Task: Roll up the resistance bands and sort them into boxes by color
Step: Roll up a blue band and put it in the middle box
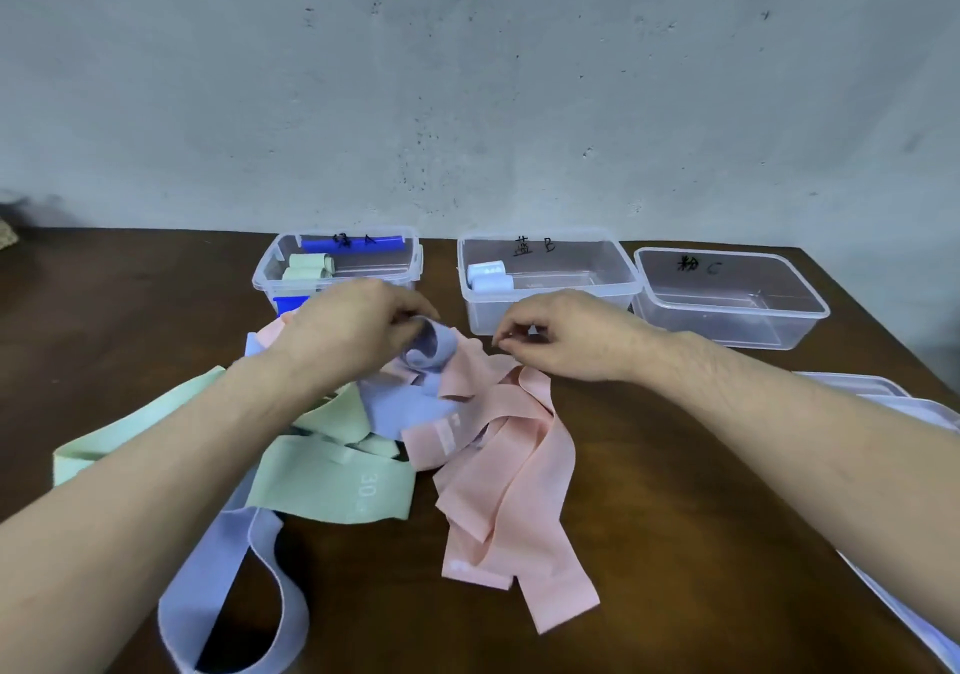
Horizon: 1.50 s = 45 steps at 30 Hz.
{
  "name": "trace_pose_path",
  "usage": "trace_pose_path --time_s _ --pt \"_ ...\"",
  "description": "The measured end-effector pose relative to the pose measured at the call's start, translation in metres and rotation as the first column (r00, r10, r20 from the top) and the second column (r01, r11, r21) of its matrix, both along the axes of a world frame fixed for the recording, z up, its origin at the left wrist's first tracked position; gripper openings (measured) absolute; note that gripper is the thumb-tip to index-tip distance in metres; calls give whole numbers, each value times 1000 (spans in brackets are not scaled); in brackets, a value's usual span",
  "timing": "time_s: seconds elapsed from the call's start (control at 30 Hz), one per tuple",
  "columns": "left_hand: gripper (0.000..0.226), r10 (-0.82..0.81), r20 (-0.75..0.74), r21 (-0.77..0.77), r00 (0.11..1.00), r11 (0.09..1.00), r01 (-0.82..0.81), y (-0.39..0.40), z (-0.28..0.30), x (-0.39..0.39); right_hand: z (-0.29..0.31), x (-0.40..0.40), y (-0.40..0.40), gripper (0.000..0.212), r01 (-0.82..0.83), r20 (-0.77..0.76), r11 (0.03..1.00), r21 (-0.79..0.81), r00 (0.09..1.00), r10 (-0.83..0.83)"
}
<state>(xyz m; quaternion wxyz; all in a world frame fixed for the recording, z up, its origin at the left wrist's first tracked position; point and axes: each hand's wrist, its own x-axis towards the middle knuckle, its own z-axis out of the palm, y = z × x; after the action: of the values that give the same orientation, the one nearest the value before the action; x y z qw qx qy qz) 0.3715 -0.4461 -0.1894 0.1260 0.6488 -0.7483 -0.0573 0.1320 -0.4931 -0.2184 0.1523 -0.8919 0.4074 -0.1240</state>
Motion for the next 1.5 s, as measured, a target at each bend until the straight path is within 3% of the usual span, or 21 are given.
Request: trace_pose_path --time_s 0.23,0.4,0.7,0.8,0.93,1.03,1.17,1.27,1.37,1.43,1.5 --pt "27 28 -138 -154 990 987 -50 38 40 -44 16 -14 25 17 -52 165 996 72 986 39" --pt "22 -7 -290 -148 957 988 -37 54 54 -84 24 -39 45 15 -52 326 989 137 945 4" --pt "20 -61 -623 9 780 996 85 72 48 -154 26 -108 77 26 -21 458 975 223 885 -86" --pt "25 3 -678 100 735 991 89 81 42 -175 24 -127 84 37 -29 593 976 218 798 -108" --pt "13 129 -792 217 597 973 79 91 31 -198 23 -147 95 15 -54 656 985 164 752 -68" --pt "20 156 -799 270 580 956 116 103 22 -211 23 -161 108 14 -57 652 974 221 751 -104" --pt "32 47 -699 213 713 966 145 127 13 -230 21 -179 124 27 33 562 970 242 810 -168" --pt "46 -69 -685 76 725 983 166 136 6 -237 15 -188 135 35 46 533 966 253 827 -179" --pt "54 -295 -629 -105 719 949 298 146 3 -244 10 -192 146 44 38 531 951 306 822 -204" --pt "51 -431 -572 -211 698 899 383 152 1 -250 7 -196 150 40 17 564 917 397 784 -259" --pt "43 -456 -574 -238 680 888 394 156 2 -255 6 -199 153 33 -18 582 887 461 761 -287"
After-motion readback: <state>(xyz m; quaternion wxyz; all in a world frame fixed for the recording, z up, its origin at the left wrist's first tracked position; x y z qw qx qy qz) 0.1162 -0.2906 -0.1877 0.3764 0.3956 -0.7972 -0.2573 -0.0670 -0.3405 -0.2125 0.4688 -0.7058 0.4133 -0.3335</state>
